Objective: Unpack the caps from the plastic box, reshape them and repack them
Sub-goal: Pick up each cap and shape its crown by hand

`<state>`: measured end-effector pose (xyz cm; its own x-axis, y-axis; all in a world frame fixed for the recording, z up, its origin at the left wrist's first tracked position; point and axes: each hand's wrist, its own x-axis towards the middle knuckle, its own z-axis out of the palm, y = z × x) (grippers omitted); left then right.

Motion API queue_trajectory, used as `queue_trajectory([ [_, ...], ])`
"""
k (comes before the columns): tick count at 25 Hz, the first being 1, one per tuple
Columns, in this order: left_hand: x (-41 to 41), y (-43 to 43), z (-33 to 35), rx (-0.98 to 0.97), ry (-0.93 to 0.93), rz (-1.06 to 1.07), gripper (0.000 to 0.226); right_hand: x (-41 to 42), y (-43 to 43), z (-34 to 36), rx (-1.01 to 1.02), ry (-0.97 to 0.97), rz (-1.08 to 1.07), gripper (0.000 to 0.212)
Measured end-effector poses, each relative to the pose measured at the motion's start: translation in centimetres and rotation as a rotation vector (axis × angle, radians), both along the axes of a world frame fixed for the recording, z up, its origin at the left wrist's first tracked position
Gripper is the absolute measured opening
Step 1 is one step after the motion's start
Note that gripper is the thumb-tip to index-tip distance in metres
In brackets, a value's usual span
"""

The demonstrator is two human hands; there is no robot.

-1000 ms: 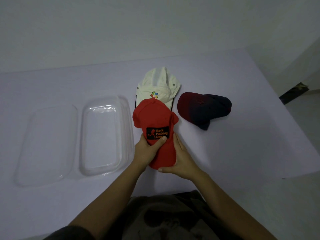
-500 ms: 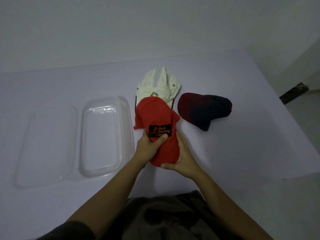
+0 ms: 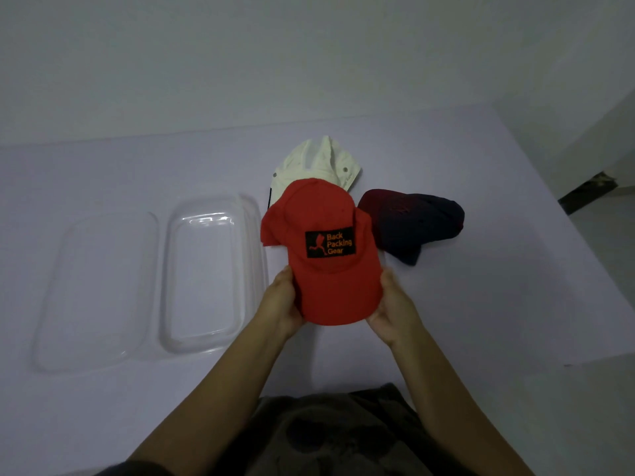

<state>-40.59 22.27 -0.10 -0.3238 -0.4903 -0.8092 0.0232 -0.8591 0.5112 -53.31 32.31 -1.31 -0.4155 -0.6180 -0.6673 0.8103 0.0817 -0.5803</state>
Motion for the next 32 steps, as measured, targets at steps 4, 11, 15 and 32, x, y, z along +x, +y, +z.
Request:
queue_trajectory([
  [4, -0.8, -0.5, 0.3, -0.221, -0.21, -0.093, 0.05, 0.6, -1.2, 0.5, 0.226, 0.038, 0.096, 0.036],
  [11, -1.9, 0.2, 1.4, -0.077, -0.068, -0.107, 0.04, 1.4, -2.3, 1.7, 0.306, 0.014, 0.192, 0.039],
  [15, -1.7, -0.5, 1.0, -0.343, -0.085, -0.033, 0.055, 0.3, -2.5, 2.3, 0.167, 0.398, 0.015, 0.036],
  [32, -2.2, -0.2, 3.2, -0.397, -0.023, 0.045, 0.048, 0.2, -3.8, 5.7, 0.066, 0.392, 0.098, 0.041],
])
